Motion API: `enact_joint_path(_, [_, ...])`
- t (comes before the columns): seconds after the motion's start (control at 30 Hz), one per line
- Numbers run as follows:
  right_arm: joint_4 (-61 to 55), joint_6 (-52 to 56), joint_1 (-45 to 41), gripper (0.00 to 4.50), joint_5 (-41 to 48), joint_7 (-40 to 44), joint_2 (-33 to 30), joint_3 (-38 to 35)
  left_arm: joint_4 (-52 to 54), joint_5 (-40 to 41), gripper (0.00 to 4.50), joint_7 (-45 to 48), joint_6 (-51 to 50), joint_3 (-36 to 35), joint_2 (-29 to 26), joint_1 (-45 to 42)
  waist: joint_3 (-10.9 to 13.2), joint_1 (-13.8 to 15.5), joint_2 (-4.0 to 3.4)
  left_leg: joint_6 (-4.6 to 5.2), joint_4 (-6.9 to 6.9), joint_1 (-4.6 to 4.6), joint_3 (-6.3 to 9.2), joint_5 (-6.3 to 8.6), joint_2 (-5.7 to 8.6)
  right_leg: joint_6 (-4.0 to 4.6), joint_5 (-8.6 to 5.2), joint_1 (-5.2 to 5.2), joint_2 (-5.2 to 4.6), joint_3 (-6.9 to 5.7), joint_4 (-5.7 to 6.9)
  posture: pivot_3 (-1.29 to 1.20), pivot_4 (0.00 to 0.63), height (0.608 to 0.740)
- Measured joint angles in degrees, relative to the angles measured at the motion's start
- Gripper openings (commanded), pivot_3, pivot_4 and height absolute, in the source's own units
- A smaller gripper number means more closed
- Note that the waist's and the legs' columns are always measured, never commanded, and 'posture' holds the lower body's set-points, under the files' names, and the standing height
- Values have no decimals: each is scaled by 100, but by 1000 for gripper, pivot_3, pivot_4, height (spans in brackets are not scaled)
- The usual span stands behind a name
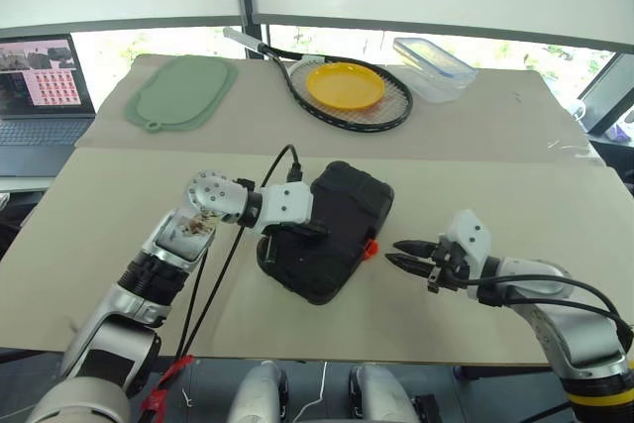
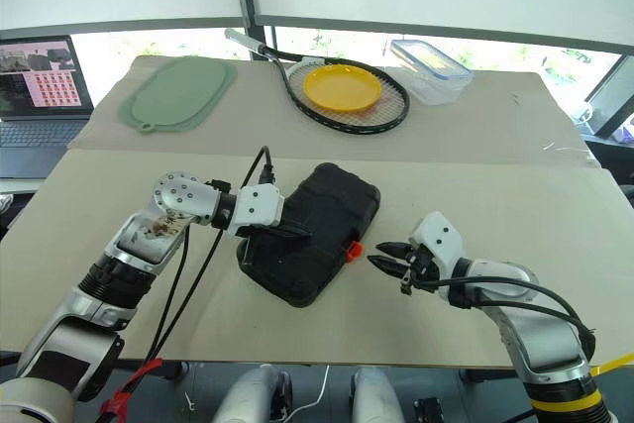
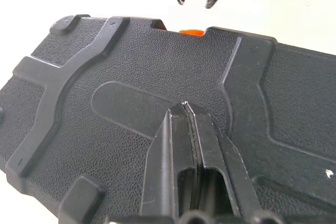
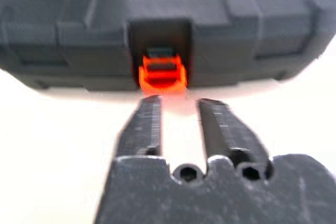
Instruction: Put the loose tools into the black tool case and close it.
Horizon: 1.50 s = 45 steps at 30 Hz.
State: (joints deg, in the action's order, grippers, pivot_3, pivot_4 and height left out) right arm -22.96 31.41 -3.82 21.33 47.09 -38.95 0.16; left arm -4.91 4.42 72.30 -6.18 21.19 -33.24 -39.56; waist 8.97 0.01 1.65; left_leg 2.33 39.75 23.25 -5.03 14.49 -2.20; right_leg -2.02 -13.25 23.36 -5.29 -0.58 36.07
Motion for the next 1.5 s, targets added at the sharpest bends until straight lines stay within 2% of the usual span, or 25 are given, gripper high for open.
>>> enact_joint_path(0.17, [260,0,-194,2345,-44,-175,400,336,7,0,0,-2,0,0,0,-2,0,2,0,0,1,2,0,0,1,0,0,1,-2,1,-1,0,150,738])
enact_joint_path(0.63, [634,-104,-493,2345,-204,-197,604,508,8,0,0,15,-1,-3,-24,-11,0,-1,0,0,0,1,0,0,0,0,0,0,0,-1,0,0,150,738])
enact_joint_path(0.73, [633,-106,-492,1682,-200,-158,605,527,9,0,0,16,-2,-5,-25,-11,0,-3,0,0,0,1,0,0,0,0,0,0,0,0,0,0,150,738])
enact_joint_path(0.77, [620,-111,-492,1319,-200,-146,606,531,8,0,0,16,-3,-4,-26,-12,0,-3,0,0,0,1,0,0,-1,0,0,0,0,-1,0,0,150,738])
enact_joint_path(0.8, [619,-111,-492,1245,-200,-136,606,531,7,0,0,16,-3,-4,-26,-14,0,-2,0,0,0,1,0,0,-1,0,0,0,0,-1,0,0,150,738])
enact_joint_path(1.5, [204,45,-308,1246,-195,-152,338,420,-97,0,0,27,103,9,18,-58,0,65,0,4,0,12,0,3,5,-5,-3,4,-5,-3,-5,0,150,738])
